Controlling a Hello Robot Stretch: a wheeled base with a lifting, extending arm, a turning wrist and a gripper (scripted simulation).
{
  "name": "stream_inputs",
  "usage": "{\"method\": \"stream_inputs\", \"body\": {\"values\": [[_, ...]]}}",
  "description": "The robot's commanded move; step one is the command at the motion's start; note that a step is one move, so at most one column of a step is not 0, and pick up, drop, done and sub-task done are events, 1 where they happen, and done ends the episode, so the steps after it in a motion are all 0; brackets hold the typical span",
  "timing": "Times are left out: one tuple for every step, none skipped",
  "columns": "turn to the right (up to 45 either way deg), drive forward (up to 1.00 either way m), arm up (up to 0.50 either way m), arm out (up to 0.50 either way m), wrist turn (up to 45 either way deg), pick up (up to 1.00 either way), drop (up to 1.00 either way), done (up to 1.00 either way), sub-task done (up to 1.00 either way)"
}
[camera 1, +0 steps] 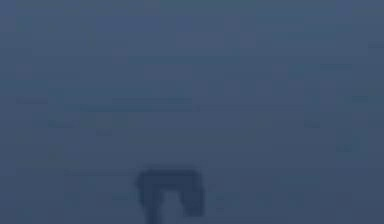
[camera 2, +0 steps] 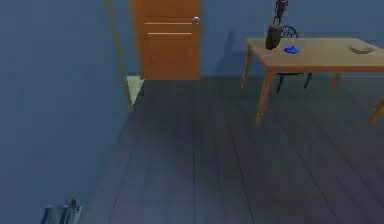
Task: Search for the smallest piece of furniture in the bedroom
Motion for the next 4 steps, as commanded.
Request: {"method": "stream_inputs", "body": {"values": [[45.0, 0.0, 0.0, 0.0, 0.0, 0.0, 0.0, 0.0, 0.0], [45.0, 0.0, 0.0, 0.0, 0.0, 0.0, 0.0, 0.0, 0.0], [45.0, 0.0, 0.0, 0.0, 0.0, 0.0, 0.0, 0.0, 0.0], [36.0, 0.0, 0.0, 0.0, 0.0, 0.0, 0.0, 0.0, 0.0]]}}
